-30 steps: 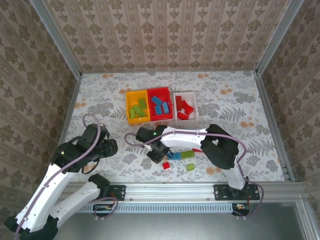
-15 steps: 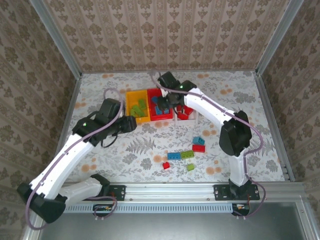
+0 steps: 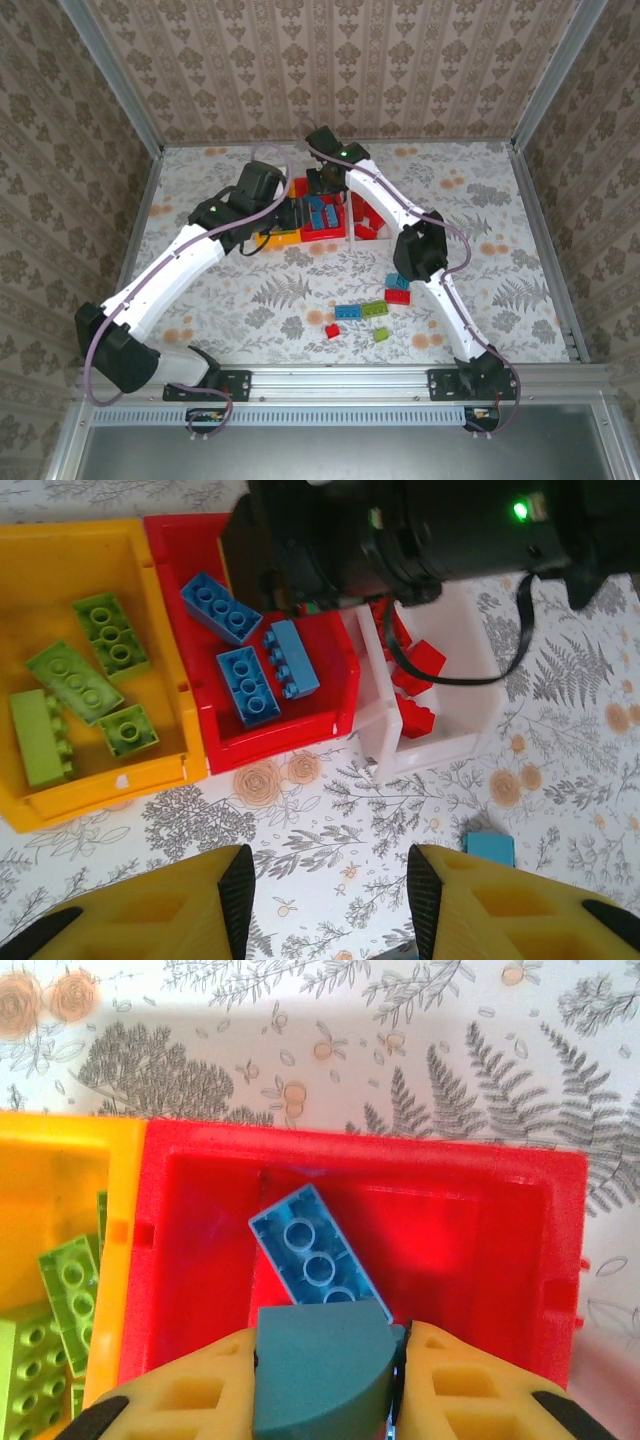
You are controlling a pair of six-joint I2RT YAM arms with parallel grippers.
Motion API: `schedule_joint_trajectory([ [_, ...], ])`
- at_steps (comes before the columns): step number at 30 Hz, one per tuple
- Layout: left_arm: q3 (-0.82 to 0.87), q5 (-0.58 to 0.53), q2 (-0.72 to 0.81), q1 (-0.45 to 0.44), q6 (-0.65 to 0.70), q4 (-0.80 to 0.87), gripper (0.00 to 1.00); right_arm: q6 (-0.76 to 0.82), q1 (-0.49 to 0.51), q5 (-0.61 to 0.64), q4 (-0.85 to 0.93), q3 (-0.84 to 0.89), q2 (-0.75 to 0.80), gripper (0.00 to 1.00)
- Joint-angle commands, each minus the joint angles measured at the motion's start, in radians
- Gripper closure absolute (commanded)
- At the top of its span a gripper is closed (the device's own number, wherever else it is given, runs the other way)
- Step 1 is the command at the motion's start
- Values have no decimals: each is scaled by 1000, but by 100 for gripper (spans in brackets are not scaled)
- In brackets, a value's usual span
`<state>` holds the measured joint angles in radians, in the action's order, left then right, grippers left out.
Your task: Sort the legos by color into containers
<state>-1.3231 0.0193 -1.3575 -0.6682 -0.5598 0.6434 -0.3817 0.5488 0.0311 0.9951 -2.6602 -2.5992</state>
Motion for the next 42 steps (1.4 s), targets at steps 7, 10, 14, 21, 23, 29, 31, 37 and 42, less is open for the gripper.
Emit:
schedule_joint_trajectory([
  [7, -6, 13, 18, -11, 37, 10, 53, -3, 0, 85, 234, -315, -144, 54],
  [10, 6, 20, 28, -11, 40, 22, 53, 12, 8, 89, 227, -345, -128, 49],
  [14, 26, 36, 39, -11, 55, 41, 53, 27, 16, 85, 217, -383, -86, 48],
  [21, 94, 186, 54, -35, 216, 111, 50, 71, 23, 71, 332, -518, -13, 50],
  [23, 139, 225, 66, -81, 291, 152, 50, 108, 29, 55, 385, -524, 15, 53],
  [29, 279, 231, 102, -240, 362, 193, 48, 167, 62, 12, 534, -524, 57, 53],
  [31, 312, 222, 109, -261, 335, 176, 48, 173, 65, 28, 559, -523, 63, 52],
  [37, 335, 182, 99, -264, 273, 105, 48, 228, 10, -66, 587, -470, 65, 48],
  [42, 316, 153, 98, -264, 270, 103, 48, 267, -61, -114, 575, -106, 233, 46],
])
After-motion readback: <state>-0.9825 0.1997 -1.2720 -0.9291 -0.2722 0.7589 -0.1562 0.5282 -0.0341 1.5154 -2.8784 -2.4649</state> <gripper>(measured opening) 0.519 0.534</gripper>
